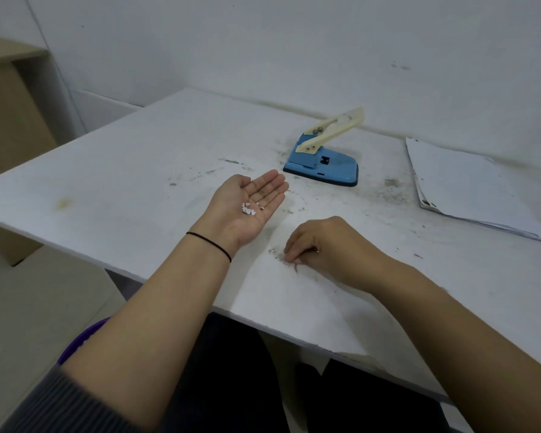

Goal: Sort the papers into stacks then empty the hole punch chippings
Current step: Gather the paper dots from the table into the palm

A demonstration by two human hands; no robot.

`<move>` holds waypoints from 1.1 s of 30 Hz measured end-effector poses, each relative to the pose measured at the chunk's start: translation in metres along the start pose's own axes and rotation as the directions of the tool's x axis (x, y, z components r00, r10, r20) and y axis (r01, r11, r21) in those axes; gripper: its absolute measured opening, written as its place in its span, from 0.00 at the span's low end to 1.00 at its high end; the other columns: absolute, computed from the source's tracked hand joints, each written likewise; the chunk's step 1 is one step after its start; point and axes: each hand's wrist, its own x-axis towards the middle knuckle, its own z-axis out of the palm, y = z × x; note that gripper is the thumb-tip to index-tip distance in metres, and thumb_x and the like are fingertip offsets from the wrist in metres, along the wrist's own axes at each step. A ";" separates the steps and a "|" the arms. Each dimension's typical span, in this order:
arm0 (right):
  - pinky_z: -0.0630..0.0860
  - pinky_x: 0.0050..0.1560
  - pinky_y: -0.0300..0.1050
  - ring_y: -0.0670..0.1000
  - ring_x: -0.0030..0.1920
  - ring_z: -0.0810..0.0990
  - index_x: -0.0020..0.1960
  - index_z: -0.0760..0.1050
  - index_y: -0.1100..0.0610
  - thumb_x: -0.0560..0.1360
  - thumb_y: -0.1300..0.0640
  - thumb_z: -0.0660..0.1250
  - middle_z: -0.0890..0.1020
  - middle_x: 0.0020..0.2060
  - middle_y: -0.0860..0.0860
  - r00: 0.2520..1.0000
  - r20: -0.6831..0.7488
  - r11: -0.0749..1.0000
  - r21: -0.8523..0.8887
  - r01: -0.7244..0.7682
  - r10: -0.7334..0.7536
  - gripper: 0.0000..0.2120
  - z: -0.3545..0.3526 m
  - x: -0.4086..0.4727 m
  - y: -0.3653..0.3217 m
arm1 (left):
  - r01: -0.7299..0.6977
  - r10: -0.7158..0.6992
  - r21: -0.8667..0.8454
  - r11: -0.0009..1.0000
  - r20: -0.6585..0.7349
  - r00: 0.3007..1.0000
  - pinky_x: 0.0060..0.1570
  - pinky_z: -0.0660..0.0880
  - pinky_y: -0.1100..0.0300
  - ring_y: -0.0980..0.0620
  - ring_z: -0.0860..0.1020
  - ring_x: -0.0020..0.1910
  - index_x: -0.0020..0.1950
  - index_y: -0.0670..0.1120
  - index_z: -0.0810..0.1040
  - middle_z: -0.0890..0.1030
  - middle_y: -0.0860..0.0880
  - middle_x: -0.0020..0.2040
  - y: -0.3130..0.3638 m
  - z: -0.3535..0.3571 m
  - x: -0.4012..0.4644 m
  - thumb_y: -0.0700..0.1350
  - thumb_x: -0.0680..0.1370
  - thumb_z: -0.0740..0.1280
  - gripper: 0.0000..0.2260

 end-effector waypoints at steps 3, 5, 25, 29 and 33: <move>0.71 0.47 0.25 0.42 0.42 0.80 0.47 0.84 0.56 0.71 0.64 0.70 0.86 0.45 0.49 0.999 -0.010 0.997 0.049 -0.053 0.053 0.07 -0.002 0.003 -0.001 | -0.003 0.003 0.021 1.000 -0.012 1.000 0.55 0.75 0.55 0.44 0.78 0.53 0.51 0.36 0.77 0.81 0.40 0.49 -0.003 -0.002 -0.003 0.42 0.80 0.49 0.18; 0.74 0.45 0.26 0.40 0.38 0.79 0.46 0.84 0.56 0.70 0.65 0.70 0.86 0.42 0.49 0.996 -0.023 0.991 0.109 -0.083 0.086 0.08 -0.004 0.008 -0.002 | -0.009 0.010 0.021 1.000 -0.029 1.000 0.55 0.75 0.54 0.44 0.79 0.52 0.52 0.36 0.77 0.81 0.40 0.50 -0.006 -0.004 -0.004 0.42 0.80 0.49 0.18; 0.73 0.39 0.26 0.39 0.39 0.79 0.40 0.80 0.49 0.69 0.64 0.66 0.81 0.35 0.41 0.975 -0.179 0.910 0.367 0.193 -0.134 0.11 -0.027 0.079 -0.045 | -0.233 0.210 -0.105 0.967 -0.193 0.958 0.40 0.79 0.62 0.52 0.81 0.40 0.44 0.39 0.76 0.81 0.45 0.40 0.002 0.003 -0.039 0.36 0.77 0.52 0.13; 0.75 0.41 0.29 0.39 0.39 0.81 0.40 0.80 0.49 0.67 0.69 0.59 0.82 0.35 0.41 0.969 -0.176 0.856 0.460 0.235 -0.172 0.18 -0.019 0.089 -0.087 | -0.307 0.271 -0.139 0.941 -0.231 0.935 0.42 0.80 0.58 0.48 0.83 0.41 0.49 0.36 0.78 0.83 0.41 0.43 0.020 -0.030 -0.080 0.40 0.78 0.51 0.16; 0.79 0.45 0.36 0.46 0.41 0.82 0.42 0.80 0.54 0.68 0.72 0.56 0.84 0.38 0.49 0.970 -0.168 0.790 0.564 0.242 -0.177 0.19 0.000 0.095 -0.129 | -0.357 0.308 -0.122 0.926 -0.303 0.902 0.53 0.76 0.53 0.43 0.80 0.51 0.54 0.34 0.77 0.83 0.38 0.48 0.040 -0.073 -0.128 0.43 0.80 0.51 0.18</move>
